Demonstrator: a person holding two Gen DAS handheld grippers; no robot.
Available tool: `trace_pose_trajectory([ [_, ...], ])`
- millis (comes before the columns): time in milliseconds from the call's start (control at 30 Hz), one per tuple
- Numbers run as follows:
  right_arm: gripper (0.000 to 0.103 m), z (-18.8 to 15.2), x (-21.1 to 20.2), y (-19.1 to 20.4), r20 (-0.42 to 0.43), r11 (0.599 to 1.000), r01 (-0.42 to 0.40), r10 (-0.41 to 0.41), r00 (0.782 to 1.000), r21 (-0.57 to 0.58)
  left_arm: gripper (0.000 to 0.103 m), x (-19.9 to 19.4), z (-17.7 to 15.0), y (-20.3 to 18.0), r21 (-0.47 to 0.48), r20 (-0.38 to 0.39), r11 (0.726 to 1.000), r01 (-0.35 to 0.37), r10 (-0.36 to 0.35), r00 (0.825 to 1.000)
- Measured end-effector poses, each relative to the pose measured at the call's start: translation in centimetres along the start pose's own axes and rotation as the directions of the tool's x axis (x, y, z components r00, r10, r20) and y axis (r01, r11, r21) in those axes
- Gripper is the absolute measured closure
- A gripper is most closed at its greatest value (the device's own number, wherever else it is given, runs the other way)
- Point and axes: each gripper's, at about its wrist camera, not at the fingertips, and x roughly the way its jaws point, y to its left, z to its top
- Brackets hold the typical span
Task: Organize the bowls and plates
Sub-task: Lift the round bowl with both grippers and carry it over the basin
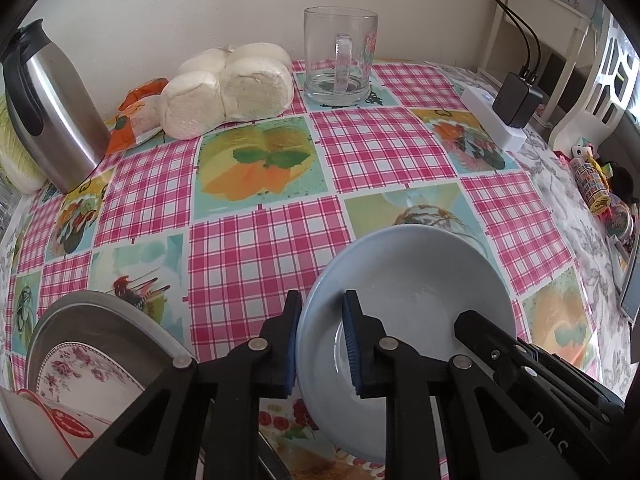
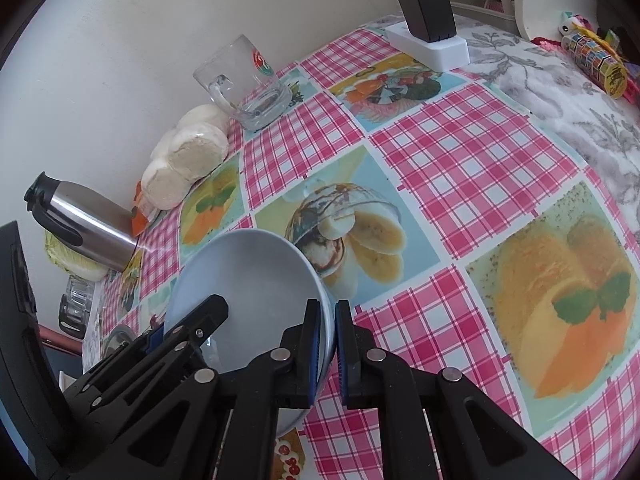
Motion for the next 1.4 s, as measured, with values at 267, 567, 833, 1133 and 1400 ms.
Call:
trace_pose_trajectory([
  [267, 0.095, 0.0, 0.2, 0.0, -0.007, 1.000, 0.003, -0.003, 1.000, 0.009, 0.082, -0.1, 0.0, 0.1, -0.009, -0.004, 1.000, 0.010, -0.010, 1.000],
  [567, 0.094, -0.3, -0.1, 0.0, -0.022, 1.000, 0.017, -0.017, 1.000, 0.025, 0.083, -0.4, -0.2, 0.4, -0.044, -0.005, 0.998, 0.035, -0.035, 0.999],
  [833, 0.094, -0.5, -0.9, 0.4, -0.016, 0.999, 0.020, -0.020, 1.000, 0.030, 0.083, -1.3, -0.1, 0.9, -0.076, 0.012, 0.995, 0.072, -0.071, 0.997],
  [1133, 0.094, -0.1, -4.5, 2.2, 0.057, 1.000, -0.011, 0.010, 0.998, 0.018, 0.083, -6.1, 0.7, 1.2, -0.065, 0.107, 0.994, 0.092, -0.085, 0.991],
  [1400, 0.094, -0.1, -8.7, 4.4, 0.133, 0.999, -0.032, 0.033, 0.991, -0.006, 0.083, -10.8, 0.6, 1.8, -0.062, 0.185, 0.991, 0.121, -0.108, 0.977],
])
